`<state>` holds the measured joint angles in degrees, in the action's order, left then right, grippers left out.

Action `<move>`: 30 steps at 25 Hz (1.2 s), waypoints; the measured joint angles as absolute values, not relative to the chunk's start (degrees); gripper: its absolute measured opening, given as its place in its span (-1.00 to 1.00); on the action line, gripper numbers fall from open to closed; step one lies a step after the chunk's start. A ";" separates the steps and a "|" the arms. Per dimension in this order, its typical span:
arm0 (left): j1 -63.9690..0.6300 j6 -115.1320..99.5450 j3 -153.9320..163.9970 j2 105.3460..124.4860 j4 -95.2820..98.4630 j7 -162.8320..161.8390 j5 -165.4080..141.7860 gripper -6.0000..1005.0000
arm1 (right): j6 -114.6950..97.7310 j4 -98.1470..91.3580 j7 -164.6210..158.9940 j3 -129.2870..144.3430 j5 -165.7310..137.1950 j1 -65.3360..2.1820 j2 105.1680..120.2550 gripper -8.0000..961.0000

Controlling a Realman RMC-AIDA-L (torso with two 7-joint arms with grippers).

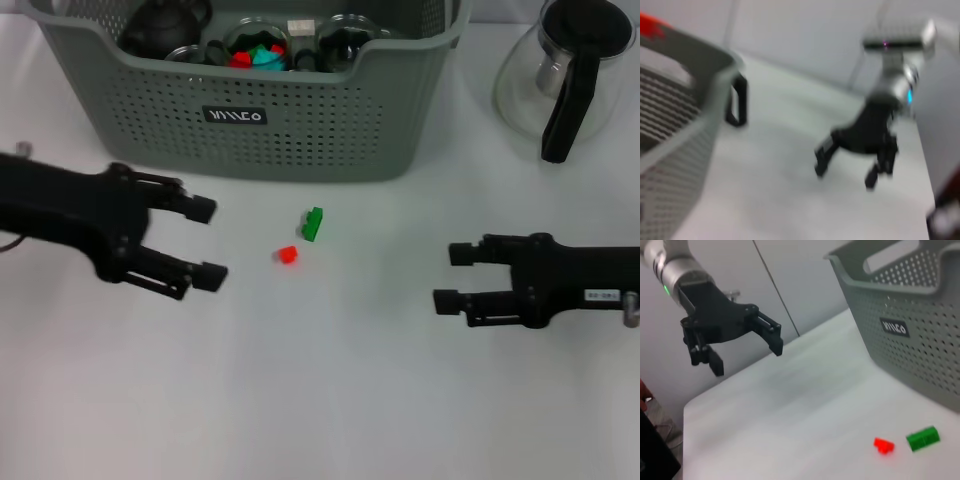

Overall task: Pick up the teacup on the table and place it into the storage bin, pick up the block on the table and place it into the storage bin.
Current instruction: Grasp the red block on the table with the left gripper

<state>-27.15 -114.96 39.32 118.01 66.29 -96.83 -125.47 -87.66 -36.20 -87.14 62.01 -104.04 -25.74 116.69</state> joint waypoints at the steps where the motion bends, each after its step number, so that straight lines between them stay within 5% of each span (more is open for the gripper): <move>1: -27.15 -114.96 39.32 118.01 66.29 -96.83 -125.47 0.71 | -88.01 -36.21 -87.80 61.95 -104.34 -25.74 116.28 0.78; 12: -37.84 -105.31 58.61 124.29 74.20 -107.32 -148.75 0.71 | -88.85 -36.31 -94.29 59.85 -110.81 -27.49 114.32 0.78; 30: -36.74 -89.63 81.22 124.38 74.00 -132.75 -153.24 0.69 | -93.02 -36.25 -77.78 50.47 -111.53 -28.32 117.36 0.78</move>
